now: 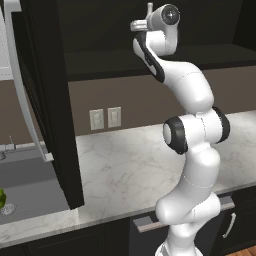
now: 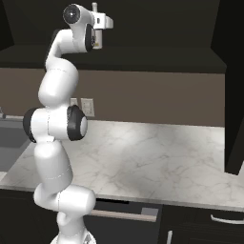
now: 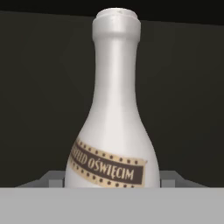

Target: Open the cabinet directly in front. Then move the liquor and the cup to the dining counter with the jar on it.

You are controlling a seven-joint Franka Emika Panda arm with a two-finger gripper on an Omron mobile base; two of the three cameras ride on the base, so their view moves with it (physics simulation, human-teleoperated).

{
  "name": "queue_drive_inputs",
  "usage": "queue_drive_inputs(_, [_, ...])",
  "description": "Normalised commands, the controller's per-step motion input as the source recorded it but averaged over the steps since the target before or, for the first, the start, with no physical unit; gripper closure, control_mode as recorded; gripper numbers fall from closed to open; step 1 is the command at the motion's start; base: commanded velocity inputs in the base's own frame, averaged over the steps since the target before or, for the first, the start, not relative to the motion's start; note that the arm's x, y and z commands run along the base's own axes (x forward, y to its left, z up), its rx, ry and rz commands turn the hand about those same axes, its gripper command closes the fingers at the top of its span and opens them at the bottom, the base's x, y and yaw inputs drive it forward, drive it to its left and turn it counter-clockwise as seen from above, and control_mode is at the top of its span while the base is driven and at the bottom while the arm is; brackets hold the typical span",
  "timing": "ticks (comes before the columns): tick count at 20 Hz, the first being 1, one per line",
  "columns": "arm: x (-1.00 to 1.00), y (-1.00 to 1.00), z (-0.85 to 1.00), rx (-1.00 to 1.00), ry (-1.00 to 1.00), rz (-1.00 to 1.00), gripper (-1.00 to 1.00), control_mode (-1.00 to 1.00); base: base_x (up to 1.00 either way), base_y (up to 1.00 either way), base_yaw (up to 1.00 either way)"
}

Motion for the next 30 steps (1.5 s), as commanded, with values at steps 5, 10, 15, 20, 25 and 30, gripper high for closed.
queue_drive_inputs(5, [-0.04,0.00,0.00,0.00,-0.01,0.00,1.00,-1.00,0.00,0.00,0.00])
queue_drive_inputs(10, [-0.61,0.00,0.00,0.00,-0.09,0.00,1.00,-1.00,0.00,0.00,0.00])
queue_drive_inputs(15, [-0.96,-0.05,0.00,0.00,-0.07,0.00,1.00,-1.00,0.00,0.00,0.00])
queue_drive_inputs(20, [-1.00,-0.10,0.00,0.00,-0.04,0.00,1.00,-1.00,0.00,0.00,0.00])
queue_drive_inputs(25, [-1.00,-0.20,0.00,0.01,0.00,0.00,1.00,-1.00,0.00,0.00,0.00])
queue_drive_inputs(30, [-1.00,-0.20,-0.01,0.01,0.01,0.00,1.00,-1.00,0.00,0.00,0.00])
